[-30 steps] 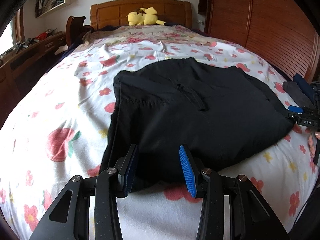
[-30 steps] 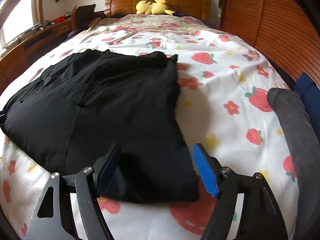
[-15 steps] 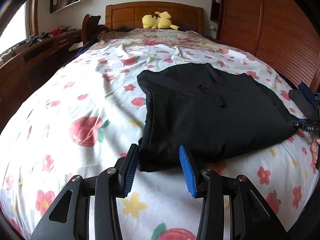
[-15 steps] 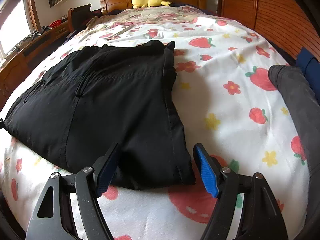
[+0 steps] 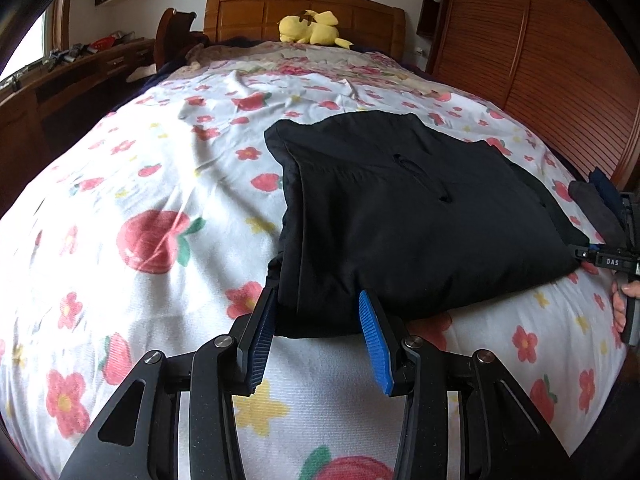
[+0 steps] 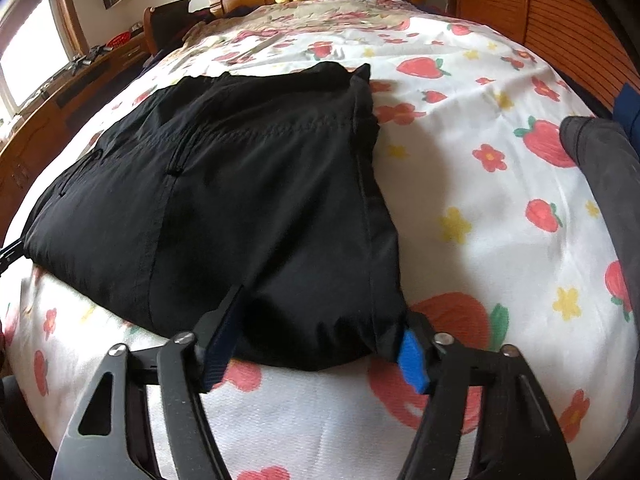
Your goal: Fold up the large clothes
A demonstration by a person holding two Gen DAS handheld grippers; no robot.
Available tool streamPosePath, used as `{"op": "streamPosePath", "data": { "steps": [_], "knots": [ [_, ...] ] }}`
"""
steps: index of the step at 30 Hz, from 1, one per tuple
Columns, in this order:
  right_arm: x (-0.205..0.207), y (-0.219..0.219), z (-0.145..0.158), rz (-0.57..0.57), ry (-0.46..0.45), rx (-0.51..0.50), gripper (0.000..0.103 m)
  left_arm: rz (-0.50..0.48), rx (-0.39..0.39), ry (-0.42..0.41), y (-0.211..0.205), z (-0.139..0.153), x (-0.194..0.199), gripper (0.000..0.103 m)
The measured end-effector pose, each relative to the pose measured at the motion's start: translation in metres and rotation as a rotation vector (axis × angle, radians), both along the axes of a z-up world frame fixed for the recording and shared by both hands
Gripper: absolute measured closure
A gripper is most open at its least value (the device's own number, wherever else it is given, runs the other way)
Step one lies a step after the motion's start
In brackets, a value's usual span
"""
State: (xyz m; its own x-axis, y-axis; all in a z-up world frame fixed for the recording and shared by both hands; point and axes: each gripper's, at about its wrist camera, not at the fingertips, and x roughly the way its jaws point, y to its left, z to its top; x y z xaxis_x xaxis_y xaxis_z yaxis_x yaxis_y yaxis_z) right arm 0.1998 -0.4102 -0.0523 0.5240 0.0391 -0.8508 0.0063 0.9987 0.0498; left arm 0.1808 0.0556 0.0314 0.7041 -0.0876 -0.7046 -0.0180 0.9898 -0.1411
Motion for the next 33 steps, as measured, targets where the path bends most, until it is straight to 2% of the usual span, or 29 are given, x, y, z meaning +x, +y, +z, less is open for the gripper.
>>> {"op": "streamPosePath", "data": {
  "steps": [1, 2, 4, 5, 6, 9, 12, 14, 19, 24, 28, 33],
  "knots": [
    [0.000, 0.001, 0.000, 0.004, 0.001, -0.005, 0.043, -0.006, -0.008, 0.004, 0.001, 0.000, 0.001, 0.065],
    [-0.001, 0.003, 0.001, 0.009, 0.003, -0.011, 0.050, -0.012, -0.017, 0.011, 0.002, -0.001, 0.002, 0.068],
    [-0.002, 0.006, 0.002, 0.020, -0.003, -0.036, 0.065, -0.028, -0.028, 0.020, -0.001, -0.002, 0.003, 0.094],
    [-0.002, 0.006, 0.003, 0.023, -0.006, -0.045, 0.080, -0.039, -0.025, 0.020, -0.004, -0.001, 0.003, 0.095],
    [-0.004, 0.005, 0.004, 0.026, -0.018, -0.049, 0.085, -0.038, -0.012, 0.016, -0.006, 0.002, 0.002, 0.097],
    [-0.011, 0.002, 0.017, 0.018, -0.083, -0.039, 0.091, -0.029, 0.011, -0.014, -0.012, 0.015, -0.003, 0.098],
    [-0.022, 0.008, 0.037, 0.037, -0.158, -0.080, 0.093, -0.030, -0.023, -0.039, -0.010, 0.027, -0.012, 0.098],
    [-0.028, 0.008, 0.049, 0.041, -0.188, -0.072, 0.094, -0.037, -0.034, -0.048, -0.011, 0.032, -0.020, 0.098],
    [-0.053, 0.007, 0.080, 0.064, -0.232, -0.044, 0.094, -0.057, -0.007, -0.053, -0.018, 0.038, -0.052, 0.098],
    [-0.101, 0.005, 0.096, 0.104, -0.228, -0.033, 0.094, -0.079, -0.001, -0.066, -0.027, 0.047, -0.102, 0.098],
    [-0.141, 0.002, 0.097, 0.110, -0.211, -0.008, 0.094, -0.085, -0.006, -0.058, -0.030, 0.047, -0.134, 0.098],
    [-0.156, 0.003, 0.091, 0.121, -0.171, -0.016, 0.094, -0.083, 0.049, -0.025, -0.033, 0.044, -0.148, 0.098]
  ]
}}
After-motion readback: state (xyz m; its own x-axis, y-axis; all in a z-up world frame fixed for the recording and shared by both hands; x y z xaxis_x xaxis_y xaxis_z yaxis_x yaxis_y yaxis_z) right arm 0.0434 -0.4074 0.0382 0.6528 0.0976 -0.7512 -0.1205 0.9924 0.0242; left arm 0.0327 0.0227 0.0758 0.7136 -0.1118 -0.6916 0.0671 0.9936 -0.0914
